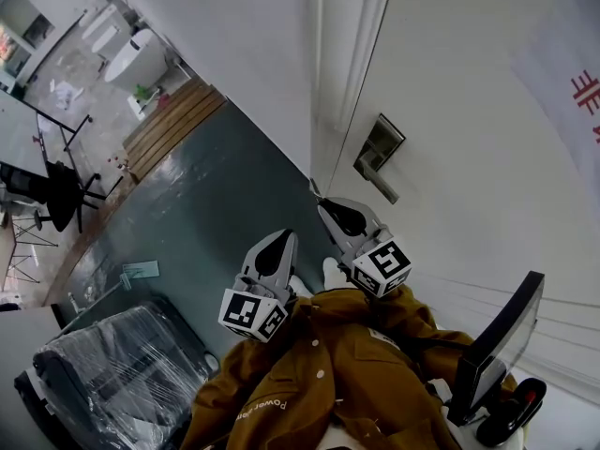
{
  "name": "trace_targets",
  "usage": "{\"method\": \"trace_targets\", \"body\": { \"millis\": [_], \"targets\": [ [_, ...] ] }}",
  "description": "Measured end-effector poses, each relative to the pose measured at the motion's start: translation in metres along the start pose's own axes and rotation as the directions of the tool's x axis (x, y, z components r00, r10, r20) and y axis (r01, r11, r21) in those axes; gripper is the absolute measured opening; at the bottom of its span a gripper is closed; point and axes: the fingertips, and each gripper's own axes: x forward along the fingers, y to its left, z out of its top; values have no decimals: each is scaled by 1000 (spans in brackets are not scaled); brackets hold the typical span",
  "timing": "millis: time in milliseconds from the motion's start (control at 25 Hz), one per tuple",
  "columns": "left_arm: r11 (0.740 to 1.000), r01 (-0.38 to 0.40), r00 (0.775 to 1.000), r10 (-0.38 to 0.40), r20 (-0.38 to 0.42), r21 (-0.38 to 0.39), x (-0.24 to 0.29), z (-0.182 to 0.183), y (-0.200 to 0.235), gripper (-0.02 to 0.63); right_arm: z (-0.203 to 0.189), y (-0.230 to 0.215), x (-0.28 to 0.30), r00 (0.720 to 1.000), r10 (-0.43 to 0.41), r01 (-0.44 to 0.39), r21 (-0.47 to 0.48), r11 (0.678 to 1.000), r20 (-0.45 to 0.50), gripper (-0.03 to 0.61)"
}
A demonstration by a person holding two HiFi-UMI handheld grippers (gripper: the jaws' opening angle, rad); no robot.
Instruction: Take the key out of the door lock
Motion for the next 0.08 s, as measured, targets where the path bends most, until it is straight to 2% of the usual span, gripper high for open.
{"method": "trace_targets", "body": {
  "millis": [80],
  "targets": [
    [1000,-3,1000,3,-1,-1,2,0,0,-2,2,-2,0,1000,4,-4,2,1000,1,26]
  ]
}}
